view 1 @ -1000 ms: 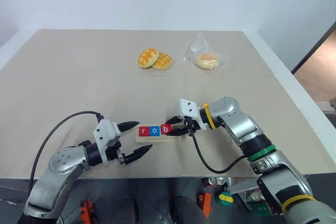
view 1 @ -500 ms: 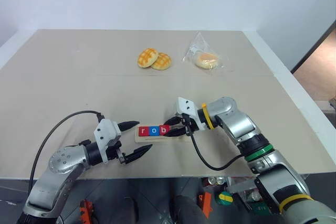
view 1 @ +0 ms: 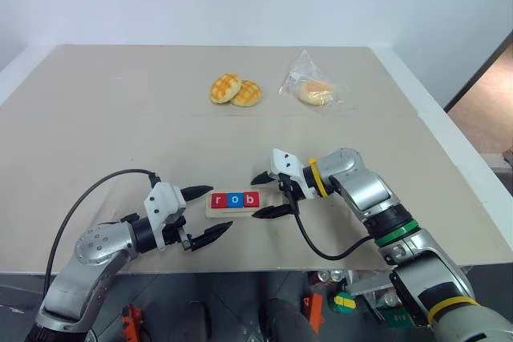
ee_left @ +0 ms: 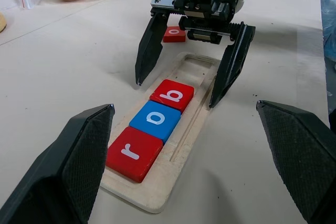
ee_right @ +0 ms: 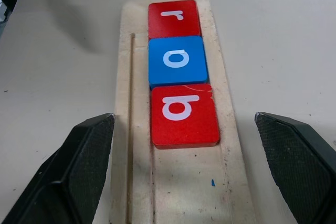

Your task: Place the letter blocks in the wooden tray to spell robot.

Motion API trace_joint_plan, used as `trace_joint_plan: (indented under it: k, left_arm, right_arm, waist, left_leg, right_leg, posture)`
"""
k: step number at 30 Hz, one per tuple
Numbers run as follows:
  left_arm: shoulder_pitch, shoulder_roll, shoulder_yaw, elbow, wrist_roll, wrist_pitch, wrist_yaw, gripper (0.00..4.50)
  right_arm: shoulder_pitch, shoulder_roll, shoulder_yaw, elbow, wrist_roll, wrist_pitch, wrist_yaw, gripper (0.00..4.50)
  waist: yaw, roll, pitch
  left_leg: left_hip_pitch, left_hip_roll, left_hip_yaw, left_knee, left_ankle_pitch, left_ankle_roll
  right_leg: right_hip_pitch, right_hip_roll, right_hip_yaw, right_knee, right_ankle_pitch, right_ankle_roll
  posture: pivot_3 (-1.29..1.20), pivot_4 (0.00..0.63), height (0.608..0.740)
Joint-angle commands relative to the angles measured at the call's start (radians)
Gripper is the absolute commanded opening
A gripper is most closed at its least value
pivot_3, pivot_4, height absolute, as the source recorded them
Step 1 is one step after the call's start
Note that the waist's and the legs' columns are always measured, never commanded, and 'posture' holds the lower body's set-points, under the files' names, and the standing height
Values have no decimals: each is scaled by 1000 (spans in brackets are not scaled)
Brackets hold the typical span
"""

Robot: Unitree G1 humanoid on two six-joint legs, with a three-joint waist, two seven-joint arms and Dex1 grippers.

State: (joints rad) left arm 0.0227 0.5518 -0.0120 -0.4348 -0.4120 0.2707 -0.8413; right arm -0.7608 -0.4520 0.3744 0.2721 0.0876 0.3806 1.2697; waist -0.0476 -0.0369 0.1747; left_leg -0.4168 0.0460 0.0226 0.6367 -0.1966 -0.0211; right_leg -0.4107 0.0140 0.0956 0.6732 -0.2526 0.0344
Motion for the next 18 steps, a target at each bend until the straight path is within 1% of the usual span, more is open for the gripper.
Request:
trace_joint_plan:
  k: [1,2,4,5,6,8,11,14,18]
  left_arm:
    - [-14,6,10,-17,-18,-8,-8,4500]
    - [-14,8,12,-24,-33,1,-15,4500]
    - [-16,24,5,-51,-68,29,-43,4500]
    - [-18,31,0,-61,-78,40,-53,4500]
    - [-22,41,-6,-68,-82,48,-63,4500]
    - [-31,53,-15,-74,-81,55,-72,4500]
    - [-47,55,-20,-72,-85,62,-67,4500]
    - [-60,53,-28,-61,-78,57,-69,4500]
    - [-87,32,-43,-44,-65,43,-56,4500]
  right_arm:
    - [-37,7,-94,-67,60,75,-50,4467]
    - [-43,13,-141,-84,94,131,-85,4467]
    - [-32,23,-287,-144,165,237,-211,4467]
    - [-16,30,-340,-181,187,275,-269,4467]
    - [13,36,-383,-228,193,297,-333,4467]
    - [74,45,-429,-320,172,334,-455,4467]
    - [190,71,-461,-473,151,383,-601,4467]
    - [315,81,-424,-594,118,376,-682,4467]
    - [410,119,-396,-643,70,372,-808,4467]
  waist:
    - [0,0,0]
    - [0,0,0]
    - [0,0,0]
    - [0,0,0]
    - [1,0,0]
    - [3,0,0]
    - [2,-1,-1]
    - [1,0,-1]
    - [-5,0,0]
  left_leg:
    - [0,0,0,0,0,0]
    - [0,0,0,0,0,0]
    - [-1,0,0,0,0,0]
    - [-2,0,0,0,0,0]
    - [-4,0,0,0,0,0]
    - [-6,-1,-2,1,0,0]
    - [-6,-2,-4,-1,0,-1]
    - [-9,-2,-3,-2,0,-1]
    - [-9,-2,0,-1,0,-1]
  right_leg:
    - [0,0,0,0,0,0]
    - [0,0,0,0,0,0]
    - [0,0,0,0,0,0]
    - [-1,0,0,0,0,0]
    - [-3,0,0,1,0,0]
    - [-5,0,1,3,0,-1]
    - [-5,0,2,4,-2,-1]
    - [-8,0,4,5,-4,2]
    - [-11,0,5,7,-5,3]
  posture:
    - [0,150,740]
    - [0,150,740]
    - [0,150,740]
    - [0,150,740]
    - [0,150,740]
    - [0,150,740]
    - [0,150,740]
    - [0,150,740]
    - [0,150,740]
